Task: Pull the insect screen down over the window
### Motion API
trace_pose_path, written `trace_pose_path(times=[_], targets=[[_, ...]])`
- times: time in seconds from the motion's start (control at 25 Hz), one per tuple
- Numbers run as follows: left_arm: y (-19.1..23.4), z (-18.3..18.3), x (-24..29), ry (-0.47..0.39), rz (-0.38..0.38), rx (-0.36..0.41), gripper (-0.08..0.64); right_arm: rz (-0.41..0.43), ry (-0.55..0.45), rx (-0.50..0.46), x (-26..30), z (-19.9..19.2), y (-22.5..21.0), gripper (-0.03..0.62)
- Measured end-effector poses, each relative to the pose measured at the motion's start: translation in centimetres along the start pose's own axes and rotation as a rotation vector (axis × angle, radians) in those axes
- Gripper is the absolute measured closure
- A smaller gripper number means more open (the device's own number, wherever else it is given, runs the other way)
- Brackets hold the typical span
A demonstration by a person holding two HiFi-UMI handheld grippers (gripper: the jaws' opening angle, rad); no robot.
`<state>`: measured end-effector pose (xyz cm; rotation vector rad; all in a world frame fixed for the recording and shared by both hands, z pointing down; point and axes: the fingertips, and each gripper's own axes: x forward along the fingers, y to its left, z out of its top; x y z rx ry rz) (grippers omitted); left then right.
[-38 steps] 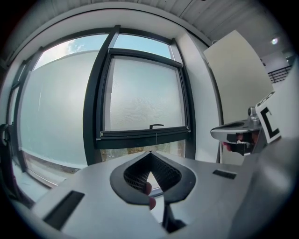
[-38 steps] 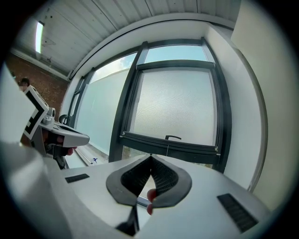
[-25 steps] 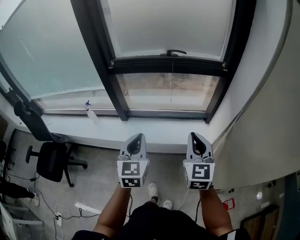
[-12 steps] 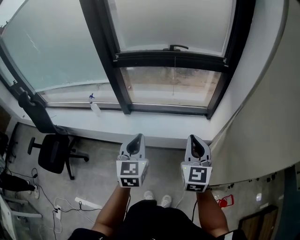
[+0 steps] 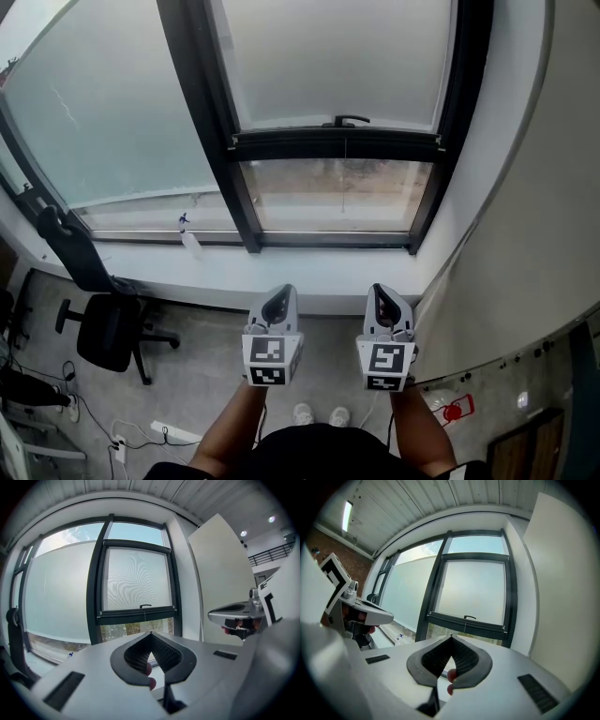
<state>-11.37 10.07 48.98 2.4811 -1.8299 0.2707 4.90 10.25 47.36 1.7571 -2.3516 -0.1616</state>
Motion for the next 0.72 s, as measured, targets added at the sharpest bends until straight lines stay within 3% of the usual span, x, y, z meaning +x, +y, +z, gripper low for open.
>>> trace_pose_path(times=[0.16, 0.72], targets=[[0.9, -0.1, -0.3, -0.005, 0.002, -0.011, 0.557, 0.011, -0.007, -0.004, 0.2, 0.5, 1.4, 0.589], [3.2, 0.2, -0.4, -0.024, -0.005, -0.017, 0.557, -0.081, -0.015, -0.008, 1.4, 1.6, -0.1, 0.589]])
